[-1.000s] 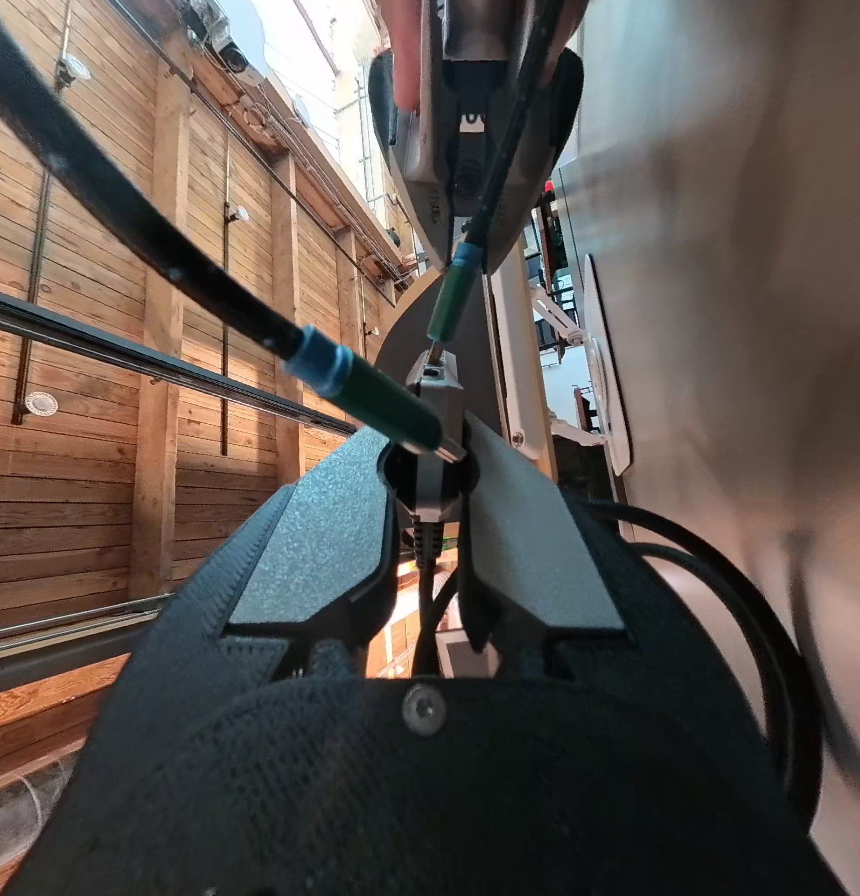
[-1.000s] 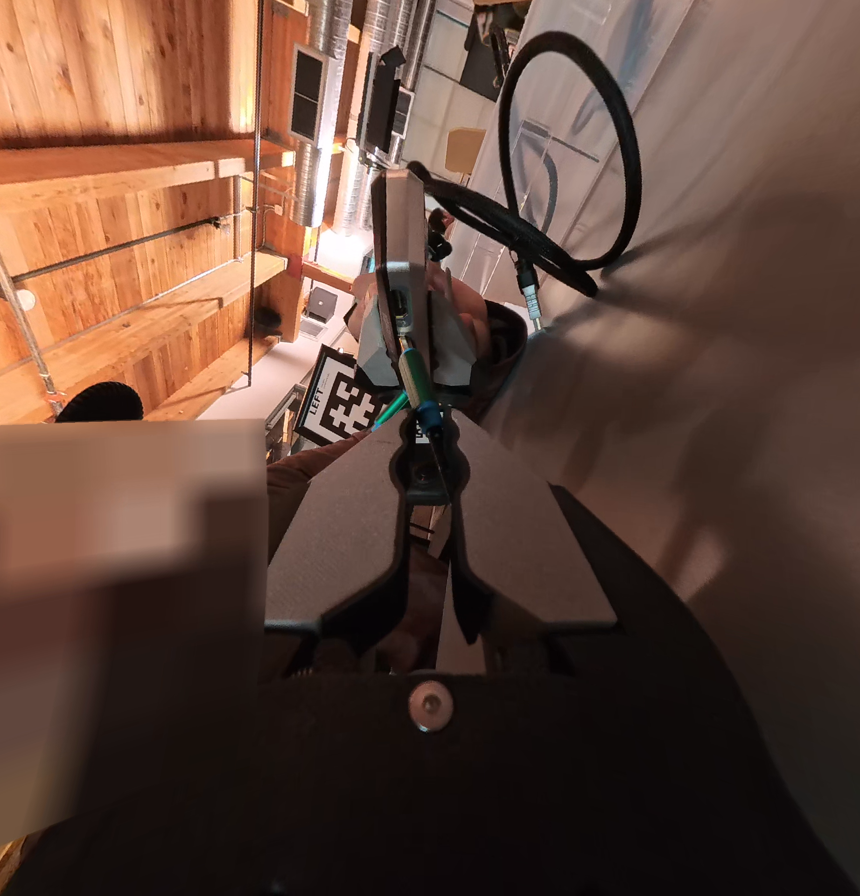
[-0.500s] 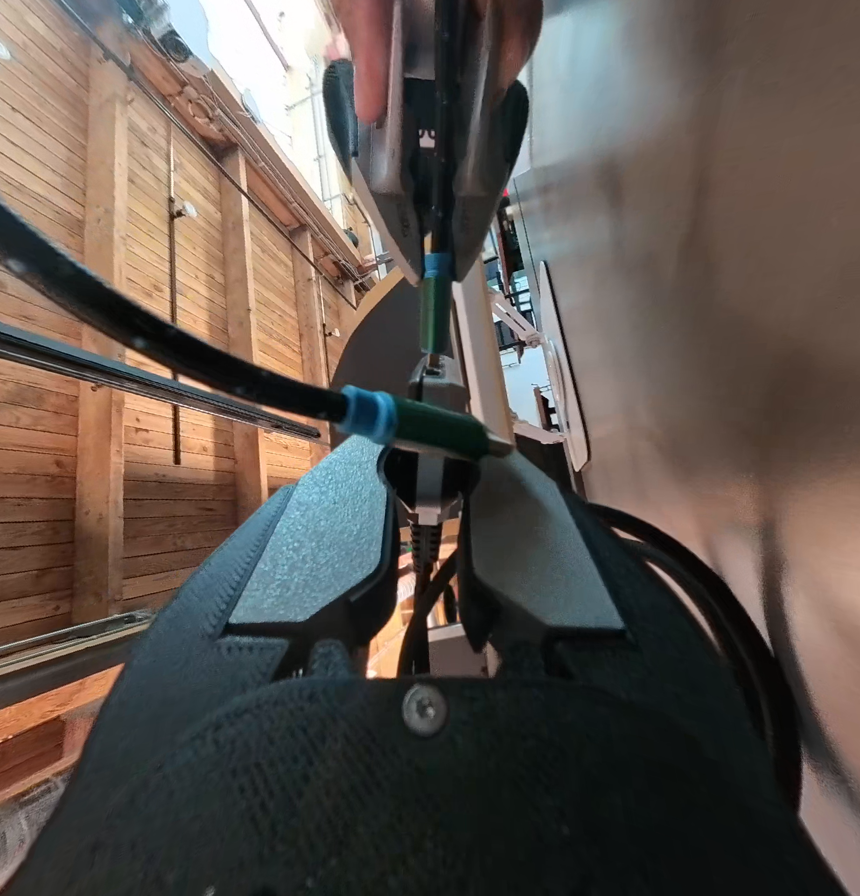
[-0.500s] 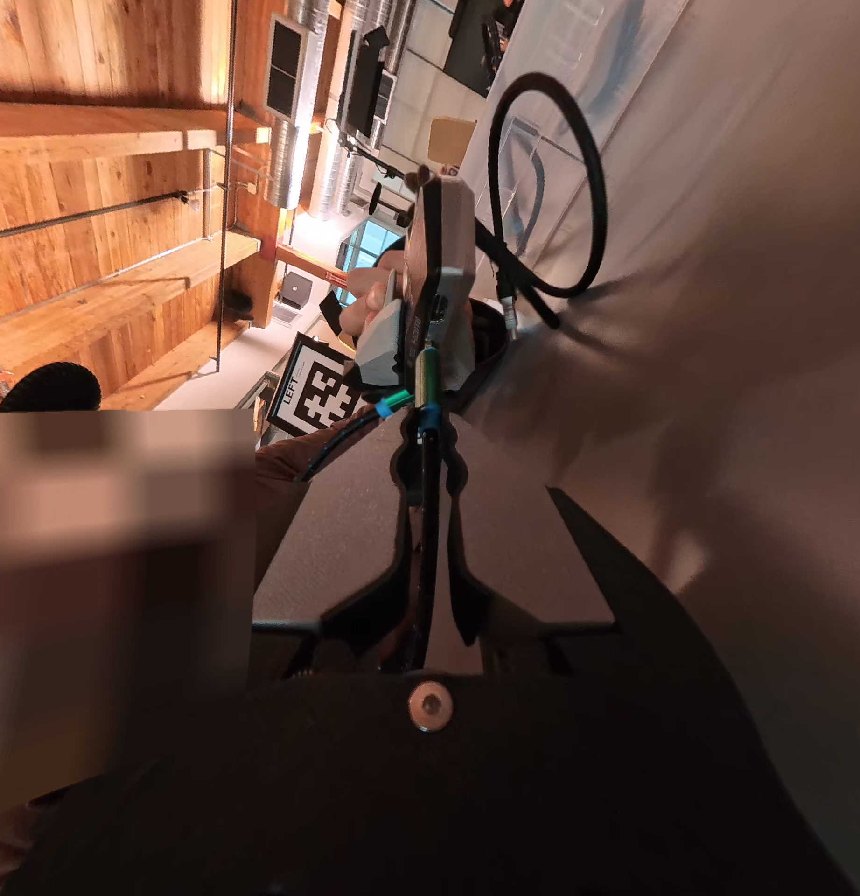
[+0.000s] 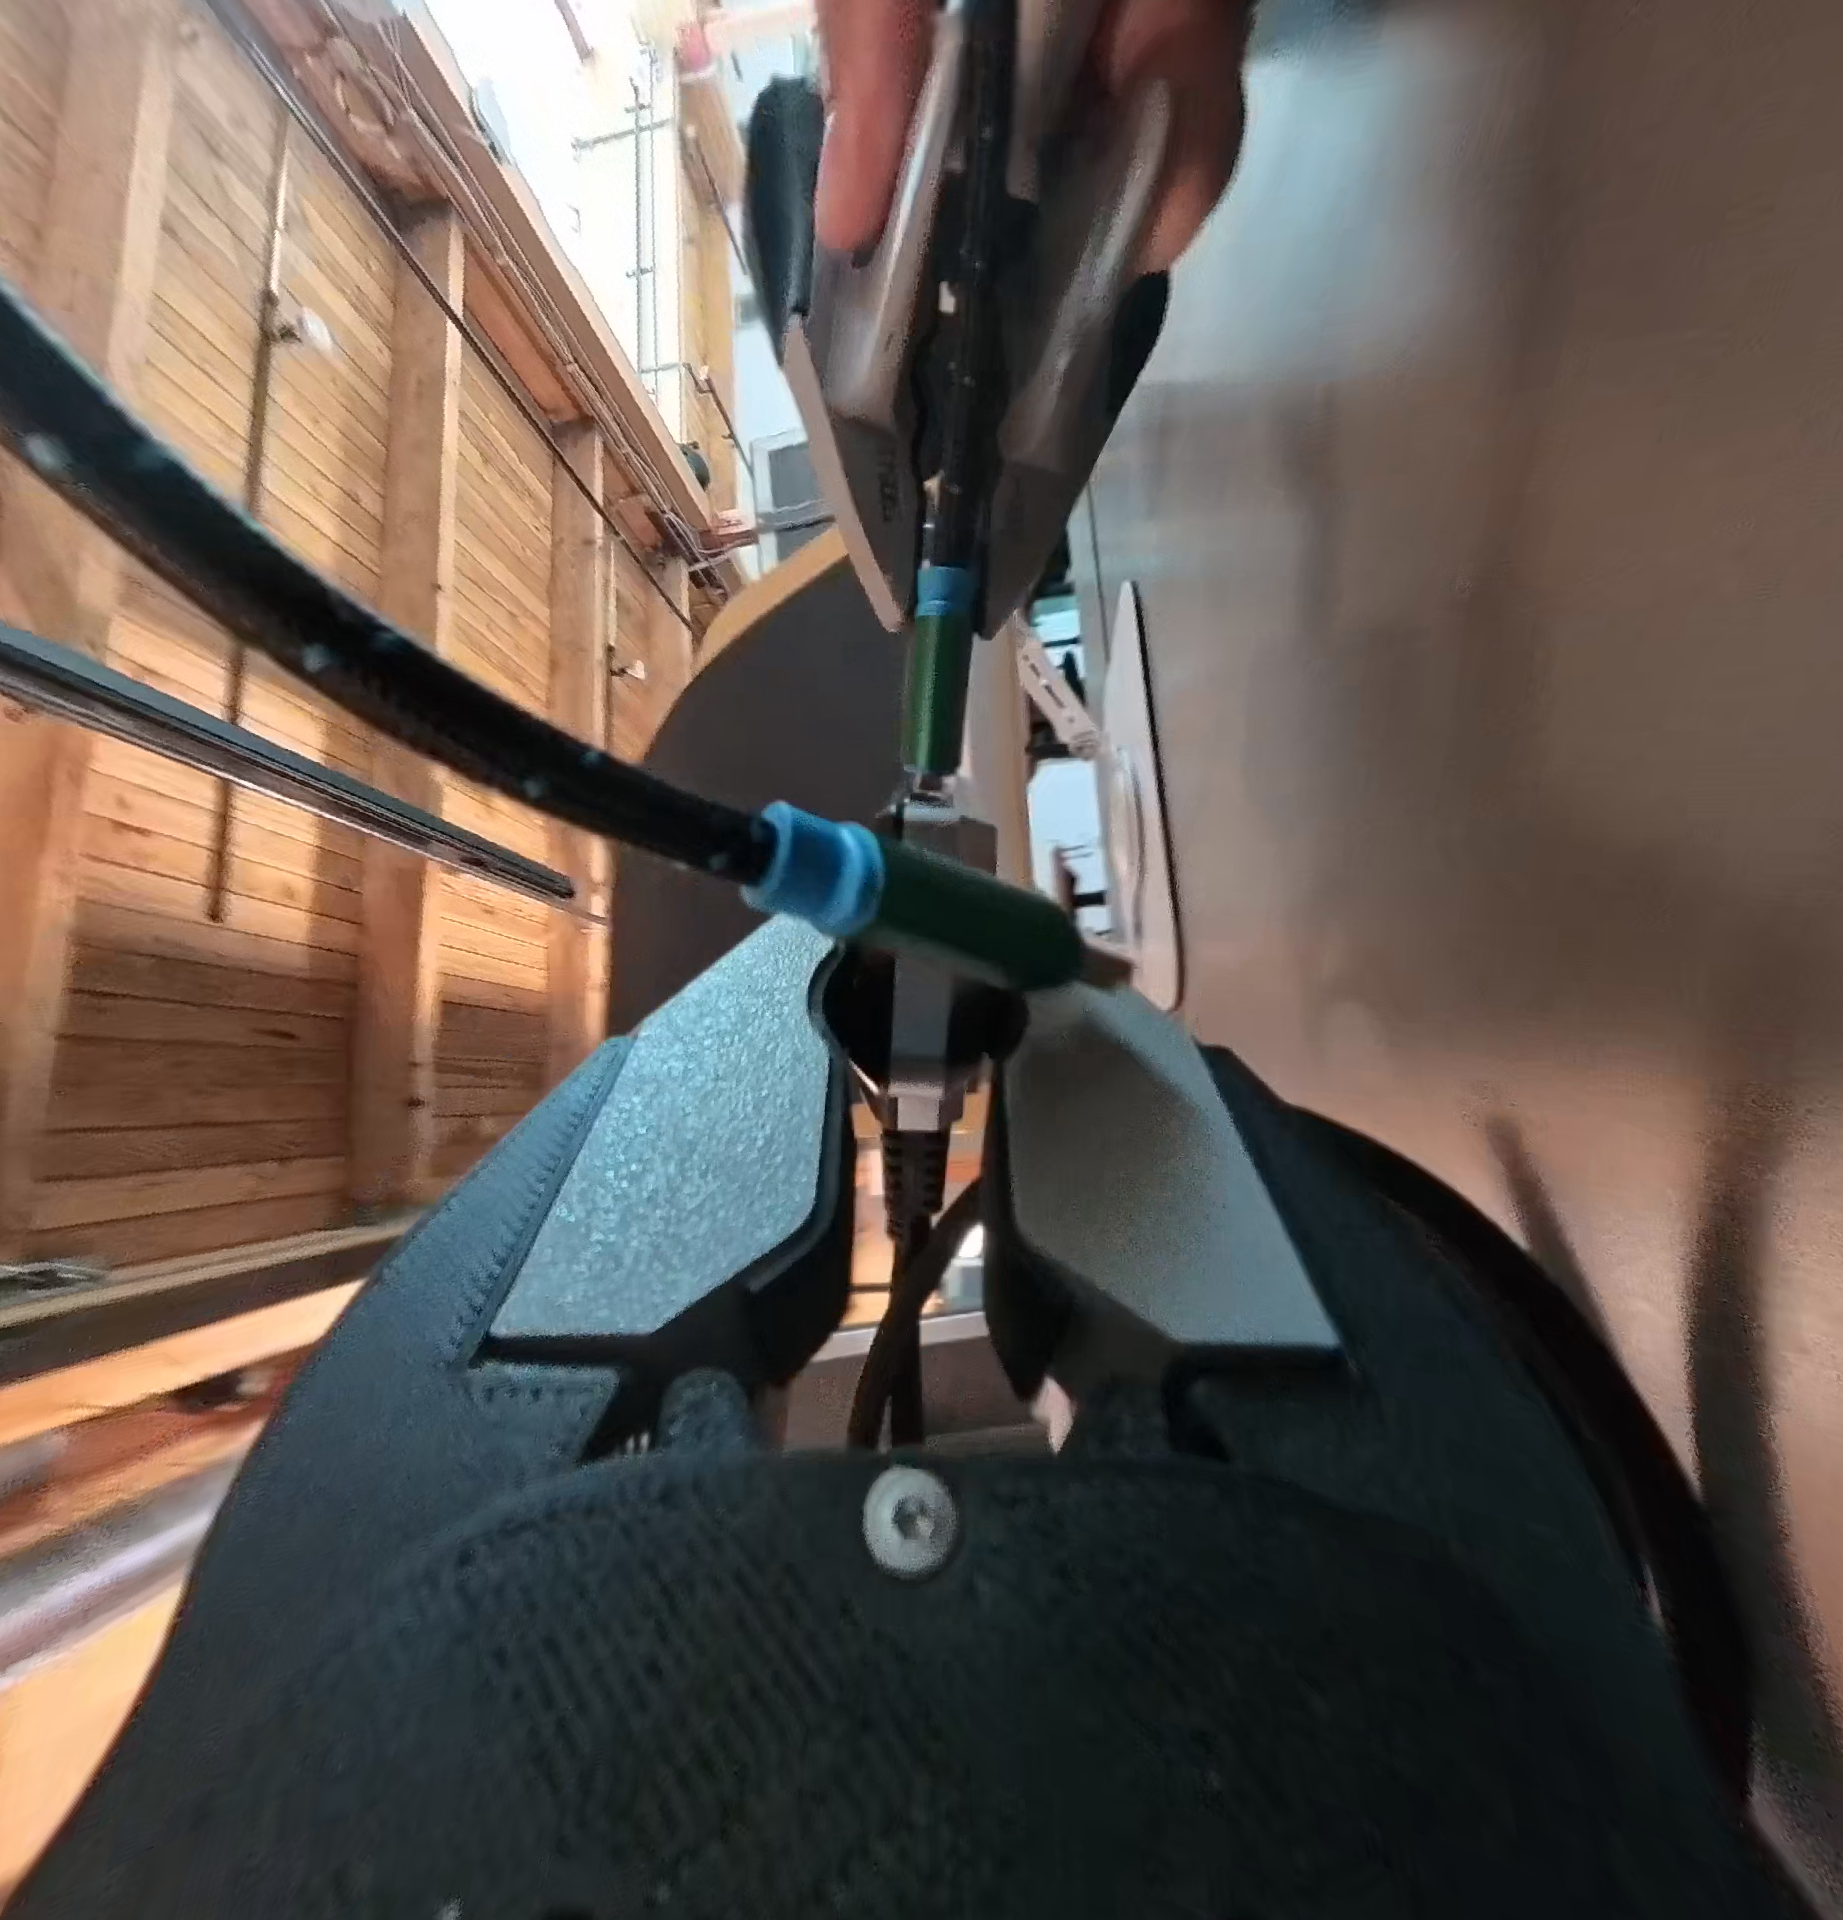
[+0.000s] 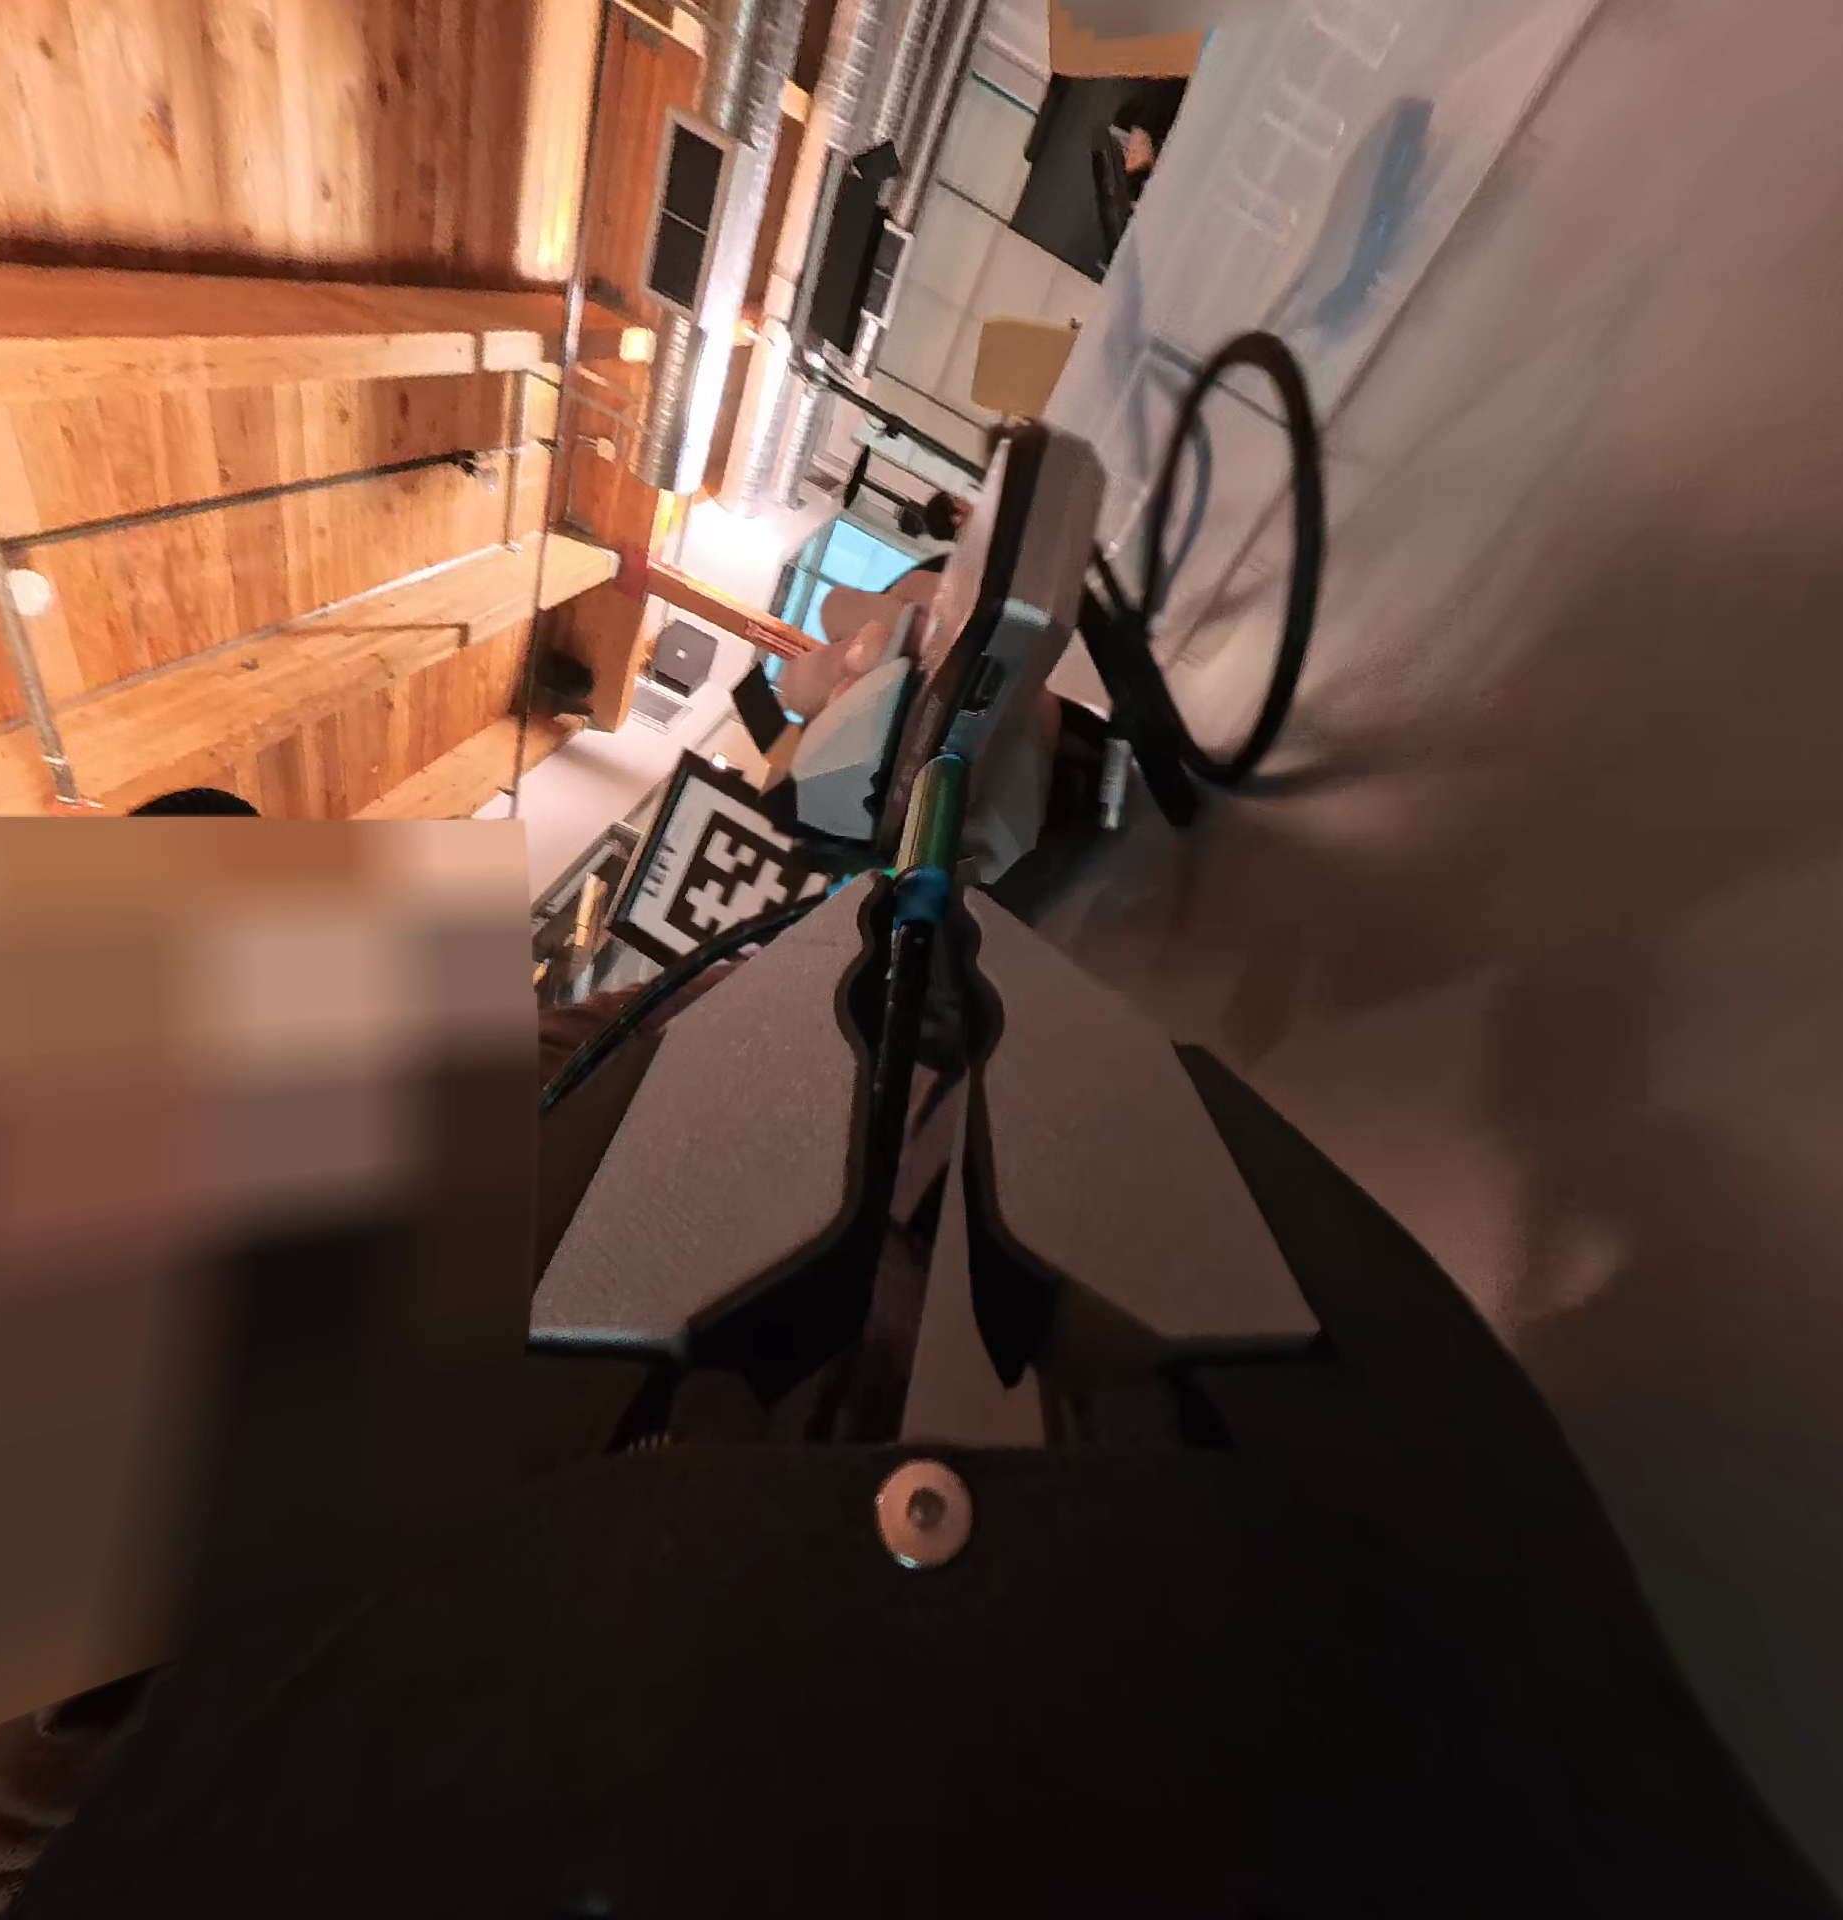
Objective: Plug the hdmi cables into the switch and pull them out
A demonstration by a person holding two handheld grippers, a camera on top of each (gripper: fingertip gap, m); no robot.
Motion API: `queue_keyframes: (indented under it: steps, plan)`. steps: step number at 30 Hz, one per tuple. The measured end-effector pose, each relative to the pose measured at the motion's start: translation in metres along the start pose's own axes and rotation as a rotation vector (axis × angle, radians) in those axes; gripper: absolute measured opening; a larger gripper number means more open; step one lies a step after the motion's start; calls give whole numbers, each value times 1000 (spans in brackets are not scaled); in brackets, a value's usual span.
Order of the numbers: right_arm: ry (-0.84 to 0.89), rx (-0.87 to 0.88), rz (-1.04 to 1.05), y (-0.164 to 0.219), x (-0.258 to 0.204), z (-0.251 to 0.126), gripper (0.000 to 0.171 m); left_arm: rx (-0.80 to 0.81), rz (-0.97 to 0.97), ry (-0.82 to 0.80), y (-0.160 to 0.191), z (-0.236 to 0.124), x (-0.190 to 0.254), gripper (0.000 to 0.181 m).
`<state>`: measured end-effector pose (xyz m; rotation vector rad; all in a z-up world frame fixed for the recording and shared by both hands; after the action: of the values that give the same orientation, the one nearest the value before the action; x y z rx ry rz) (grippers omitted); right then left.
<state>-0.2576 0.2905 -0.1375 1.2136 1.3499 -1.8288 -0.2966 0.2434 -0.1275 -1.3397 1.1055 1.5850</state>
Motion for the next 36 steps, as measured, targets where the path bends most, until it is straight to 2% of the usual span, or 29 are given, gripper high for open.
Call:
queue_keyframes:
  steps: [2,3,5,9,11,17,22,28,33,36]
  plan:
    - [-67,16,-3,-8,-9,5,14,16,-139,47,12,3,-5,20]
    - [-97,18,-19,-10,-14,7,9,25,-206,72,16,4,-6,20]
    - [-130,34,-70,-14,-22,8,10,41,-322,91,19,3,-11,19]
    - [-4,53,-214,-19,-21,4,15,31,-363,110,21,3,-6,20]
    - [19,110,-289,-27,-26,-3,28,17,-418,113,25,7,-9,20]
    - [84,265,-472,-46,-40,-17,54,-14,-745,74,45,17,-33,19]
    - [224,214,-565,-44,-23,-1,65,47,-1004,37,40,19,-58,19]
    - [353,237,-617,-53,-9,5,66,65,-1030,78,39,13,-51,19]
    - [368,236,-634,-62,-2,6,67,38,-1100,123,47,18,-41,19]
    - [387,207,-678,-64,0,12,68,43,-1069,150,43,18,-35,19]
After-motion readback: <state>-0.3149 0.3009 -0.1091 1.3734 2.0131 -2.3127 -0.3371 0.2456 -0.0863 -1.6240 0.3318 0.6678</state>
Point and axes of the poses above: each gripper's, where its closed fingertips meet, z out along the fingers, y out of its underside, x = y × z across the jaws, the point moved 2 cm from there along -z, back along the fingers, and after that the axes turned 5 degrees about -x, right-handed, at the moved point
